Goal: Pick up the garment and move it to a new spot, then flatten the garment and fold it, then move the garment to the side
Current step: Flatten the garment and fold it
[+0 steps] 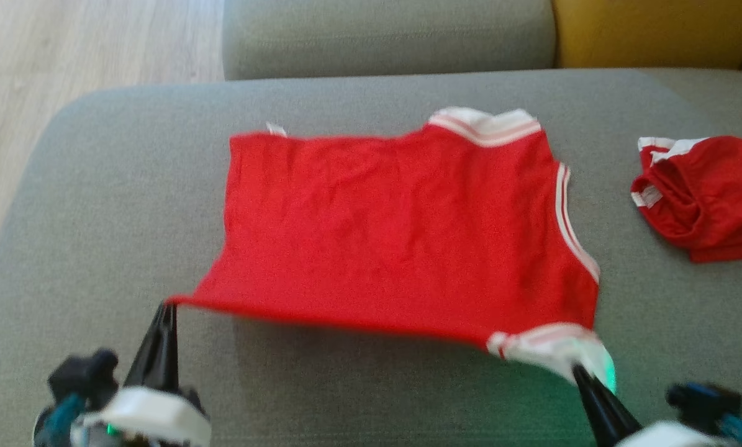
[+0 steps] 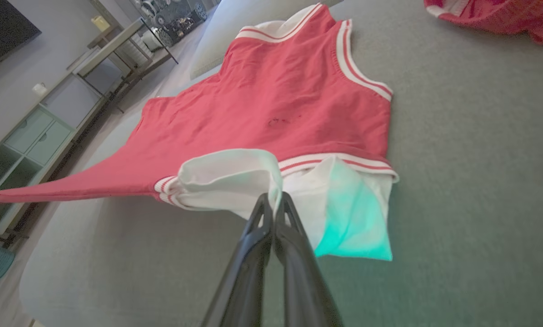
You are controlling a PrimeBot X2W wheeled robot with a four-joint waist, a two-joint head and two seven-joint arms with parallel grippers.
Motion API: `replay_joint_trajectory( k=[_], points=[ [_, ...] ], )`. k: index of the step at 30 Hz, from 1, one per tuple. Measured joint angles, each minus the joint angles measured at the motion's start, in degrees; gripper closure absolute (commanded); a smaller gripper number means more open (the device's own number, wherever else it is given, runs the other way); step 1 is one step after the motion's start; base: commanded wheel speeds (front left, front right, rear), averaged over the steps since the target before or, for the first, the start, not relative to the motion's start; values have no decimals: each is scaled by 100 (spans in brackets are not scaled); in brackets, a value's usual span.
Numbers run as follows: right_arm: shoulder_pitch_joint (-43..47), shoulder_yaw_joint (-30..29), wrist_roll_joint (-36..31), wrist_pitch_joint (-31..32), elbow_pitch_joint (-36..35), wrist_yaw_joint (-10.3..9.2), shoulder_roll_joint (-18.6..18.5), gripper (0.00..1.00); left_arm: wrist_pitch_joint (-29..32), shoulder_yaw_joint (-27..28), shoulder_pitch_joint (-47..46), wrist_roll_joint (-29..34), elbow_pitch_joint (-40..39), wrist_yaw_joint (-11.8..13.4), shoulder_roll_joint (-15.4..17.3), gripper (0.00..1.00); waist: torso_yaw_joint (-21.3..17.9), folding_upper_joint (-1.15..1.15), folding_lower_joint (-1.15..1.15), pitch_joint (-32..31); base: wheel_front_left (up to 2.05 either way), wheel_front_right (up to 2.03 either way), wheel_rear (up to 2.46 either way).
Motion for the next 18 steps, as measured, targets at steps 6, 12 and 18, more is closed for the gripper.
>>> replay_joint_trajectory(
  k=[6,12,18],
  points=[
    [1259,-580,-308,1060,-1597,0,215,100,561,51,1186,-42,-1307,446,-7,100,-26,0,0,-179,0,0,0],
    [1529,-773,-287,1227,-1957,0,233,100,942,-22,1686,-34,-1998,620,-8,100,-32,0,0,-186,0,0,0],
    [1371,-701,-495,1295,-1882,0,234,100,1215,-142,1649,-34,-2020,582,53,100,-7,0,0,-77,0,0,0]
  ],
)
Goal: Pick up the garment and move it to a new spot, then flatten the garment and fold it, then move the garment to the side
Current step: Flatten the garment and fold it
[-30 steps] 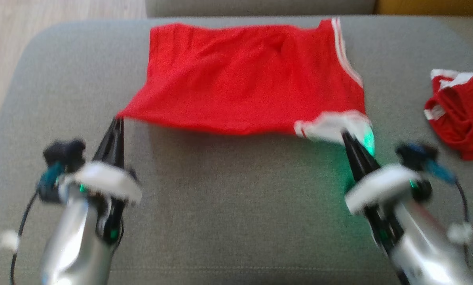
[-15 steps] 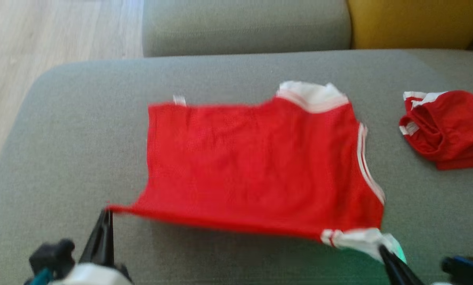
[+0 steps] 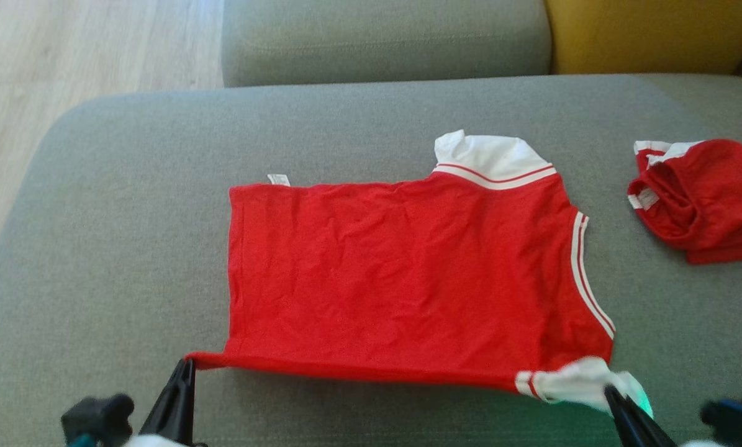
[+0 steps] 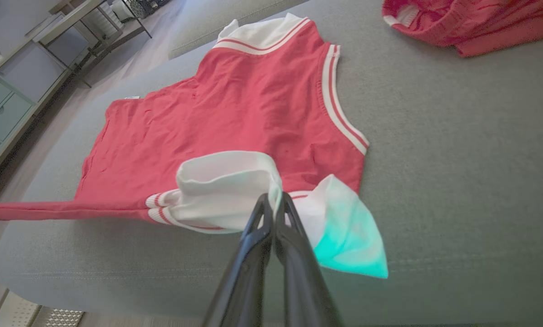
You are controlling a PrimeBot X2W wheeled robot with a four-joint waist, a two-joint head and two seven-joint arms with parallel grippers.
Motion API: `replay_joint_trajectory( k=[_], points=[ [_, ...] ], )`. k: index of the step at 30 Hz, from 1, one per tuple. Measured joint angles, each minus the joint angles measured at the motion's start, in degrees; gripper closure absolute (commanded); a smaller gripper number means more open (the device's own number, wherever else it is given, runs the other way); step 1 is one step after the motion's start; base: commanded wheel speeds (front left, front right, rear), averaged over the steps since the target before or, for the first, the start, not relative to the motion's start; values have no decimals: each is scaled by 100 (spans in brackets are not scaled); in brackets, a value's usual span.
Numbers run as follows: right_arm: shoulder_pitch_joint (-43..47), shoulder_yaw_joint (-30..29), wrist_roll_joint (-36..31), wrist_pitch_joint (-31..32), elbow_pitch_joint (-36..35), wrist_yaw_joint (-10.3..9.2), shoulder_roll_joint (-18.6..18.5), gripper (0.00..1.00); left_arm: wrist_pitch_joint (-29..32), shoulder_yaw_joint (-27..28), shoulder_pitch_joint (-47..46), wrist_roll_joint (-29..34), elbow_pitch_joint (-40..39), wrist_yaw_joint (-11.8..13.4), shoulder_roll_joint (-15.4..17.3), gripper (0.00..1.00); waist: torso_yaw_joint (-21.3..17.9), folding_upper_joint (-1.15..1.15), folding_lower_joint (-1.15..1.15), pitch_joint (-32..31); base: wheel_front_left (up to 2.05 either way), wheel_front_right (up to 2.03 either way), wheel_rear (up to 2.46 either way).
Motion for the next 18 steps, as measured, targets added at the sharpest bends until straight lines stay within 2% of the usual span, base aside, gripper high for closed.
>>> replay_joint_trajectory(
  k=[7,18],
  points=[
    [-1176,570,-347,30,547,0,-38,100,263,-35,-784,-12,500,-287,234,100,42,0,0,380,0,0,0],
    [-2828,1249,-331,-344,1525,0,-795,100,241,-96,-1703,-198,1237,-528,257,100,111,0,0,1112,0,0,0]
  ],
)
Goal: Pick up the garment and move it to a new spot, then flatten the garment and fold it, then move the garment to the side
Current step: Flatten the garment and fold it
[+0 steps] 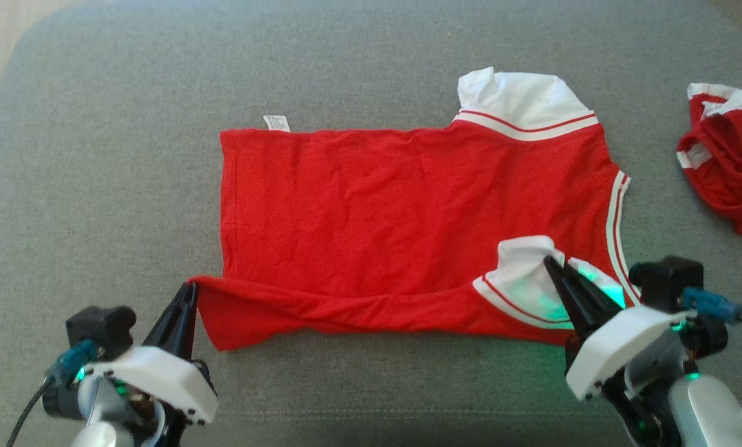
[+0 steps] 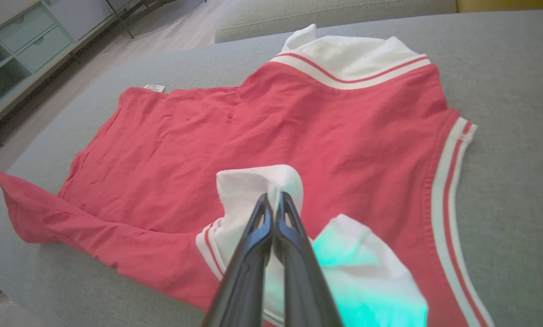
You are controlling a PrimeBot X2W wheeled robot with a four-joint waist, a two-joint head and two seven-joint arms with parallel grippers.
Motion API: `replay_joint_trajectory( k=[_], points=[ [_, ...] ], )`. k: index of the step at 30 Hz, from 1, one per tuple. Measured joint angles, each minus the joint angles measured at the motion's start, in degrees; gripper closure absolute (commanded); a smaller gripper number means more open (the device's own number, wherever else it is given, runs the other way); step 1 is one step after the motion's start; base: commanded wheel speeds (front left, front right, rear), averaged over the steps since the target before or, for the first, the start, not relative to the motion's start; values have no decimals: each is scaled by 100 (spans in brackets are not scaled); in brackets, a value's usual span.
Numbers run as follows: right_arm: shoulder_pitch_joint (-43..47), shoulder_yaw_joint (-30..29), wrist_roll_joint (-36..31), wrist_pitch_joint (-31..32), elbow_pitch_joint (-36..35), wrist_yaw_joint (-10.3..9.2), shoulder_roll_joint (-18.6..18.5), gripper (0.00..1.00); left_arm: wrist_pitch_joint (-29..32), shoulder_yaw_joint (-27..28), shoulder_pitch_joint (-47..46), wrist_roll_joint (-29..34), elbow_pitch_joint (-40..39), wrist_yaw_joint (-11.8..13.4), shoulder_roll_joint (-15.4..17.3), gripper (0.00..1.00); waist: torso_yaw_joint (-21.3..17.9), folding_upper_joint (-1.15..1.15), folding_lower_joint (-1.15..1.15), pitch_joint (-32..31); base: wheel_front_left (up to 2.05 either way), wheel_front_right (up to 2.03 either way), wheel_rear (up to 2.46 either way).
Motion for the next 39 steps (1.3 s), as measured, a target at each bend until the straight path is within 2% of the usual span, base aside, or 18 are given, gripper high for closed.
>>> replay_joint_trajectory(
  k=[7,12,13,14,15,16,21,28,39],
  points=[
    [-648,332,97,-523,578,0,-376,100,-103,-77,-532,-78,520,-151,-37,100,9,0,0,205,0,0,0],
    [-1004,550,205,-864,1058,0,-459,100,-276,-89,-789,-99,866,-253,-52,100,-48,0,0,288,0,0,0],
    [-1031,565,205,-953,1144,0,-458,100,-335,-91,-825,-127,925,-265,-59,74,-54,0,0,306,0,0,0],
    [-1046,571,209,-1032,1214,0,-456,70,-402,-94,-866,-131,992,-297,-68,34,-56,0,0,322,0,0,0],
    [-1049,569,229,-1107,1266,0,-445,21,-478,-96,-896,-132,1029,-301,-81,0,-57,0,0,334,0,0,0],
    [-1048,568,231,-1174,1315,0,-435,0,-553,-97,-922,-134,1056,-315,-96,0,-57,0,0,343,0,0,0],
    [-1017,277,114,-1714,1392,0,-161,0,-1032,-81,-979,-164,1184,-343,-215,0,-60,0,0,333,0,0,0],
    [-538,-323,-643,-2462,1139,0,366,0,-1766,-19,-931,-45,1157,-180,-303,0,-92,0,0,170,0,0,0],
    [194,-715,-1448,-3064,767,0,691,0,-1964,37,-249,486,878,18,-401,0,-109,0,0,-274,0,0,0]
  ],
)
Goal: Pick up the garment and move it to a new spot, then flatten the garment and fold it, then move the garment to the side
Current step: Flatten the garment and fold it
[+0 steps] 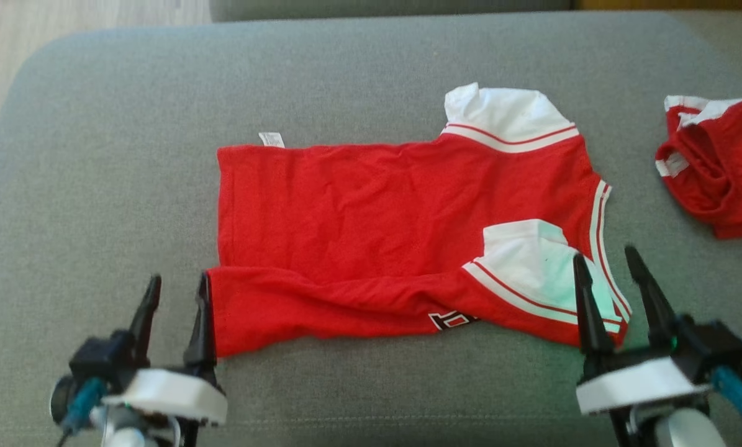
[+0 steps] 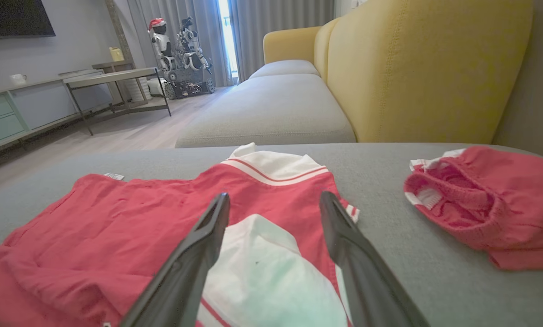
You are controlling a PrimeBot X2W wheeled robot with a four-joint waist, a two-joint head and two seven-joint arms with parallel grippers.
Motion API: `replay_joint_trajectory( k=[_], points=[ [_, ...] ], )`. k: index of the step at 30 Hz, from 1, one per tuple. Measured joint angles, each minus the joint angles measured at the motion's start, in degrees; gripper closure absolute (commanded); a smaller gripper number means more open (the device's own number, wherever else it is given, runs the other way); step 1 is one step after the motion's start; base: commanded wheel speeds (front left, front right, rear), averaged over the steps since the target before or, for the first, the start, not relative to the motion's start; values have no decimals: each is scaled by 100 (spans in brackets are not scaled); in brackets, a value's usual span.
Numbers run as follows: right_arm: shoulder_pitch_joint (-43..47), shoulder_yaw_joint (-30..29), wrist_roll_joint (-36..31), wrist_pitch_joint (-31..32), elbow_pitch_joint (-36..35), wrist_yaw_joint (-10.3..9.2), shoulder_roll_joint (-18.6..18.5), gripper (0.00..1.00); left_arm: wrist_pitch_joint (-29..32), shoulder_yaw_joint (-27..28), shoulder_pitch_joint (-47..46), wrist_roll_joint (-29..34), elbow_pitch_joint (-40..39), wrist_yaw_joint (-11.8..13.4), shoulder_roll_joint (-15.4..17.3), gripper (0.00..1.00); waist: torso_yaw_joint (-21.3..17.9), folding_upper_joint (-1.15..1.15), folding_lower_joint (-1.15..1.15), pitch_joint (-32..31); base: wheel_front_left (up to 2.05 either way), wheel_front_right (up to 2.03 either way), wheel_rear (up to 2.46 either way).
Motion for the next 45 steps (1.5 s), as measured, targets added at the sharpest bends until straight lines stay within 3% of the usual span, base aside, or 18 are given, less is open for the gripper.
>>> replay_joint_trajectory(
  k=[6,18,31,41,42,43,44,45],
  points=[
    [455,-55,-66,-58,-142,0,47,0,0,19,378,119,-45,43,-41,0,-6,0,0,-218,0,0,0],
    [543,-77,237,125,-68,0,52,0,24,10,406,165,98,-15,-40,0,-31,0,0,-264,0,0,0],
    [720,-304,324,776,677,0,62,0,657,-126,294,-299,936,-218,-149,0,-71,0,0,235,0,0,0],
    [133,-464,324,945,1085,0,62,0,831,-114,-448,-609,1388,-532,-134,0,-60,0,0,569,0,0,0],
    [93,-492,324,972,1133,0,62,0,847,-114,-495,-642,1422,-567,-130,27,-60,0,0,594,0,0,0],
    [50,-505,325,983,1160,0,62,0,865,-123,-537,-651,1450,-594,-122,62,-56,0,0,618,0,0,0],
    [24,-513,331,984,1171,0,63,27,867,-130,-587,-653,1490,-627,-110,100,-50,0,0,642,0,0,0],
    [8,-522,333,983,1180,0,63,59,868,-134,-641,-653,1544,-670,-82,100,-45,0,0,663,0,0,0]
  ],
)
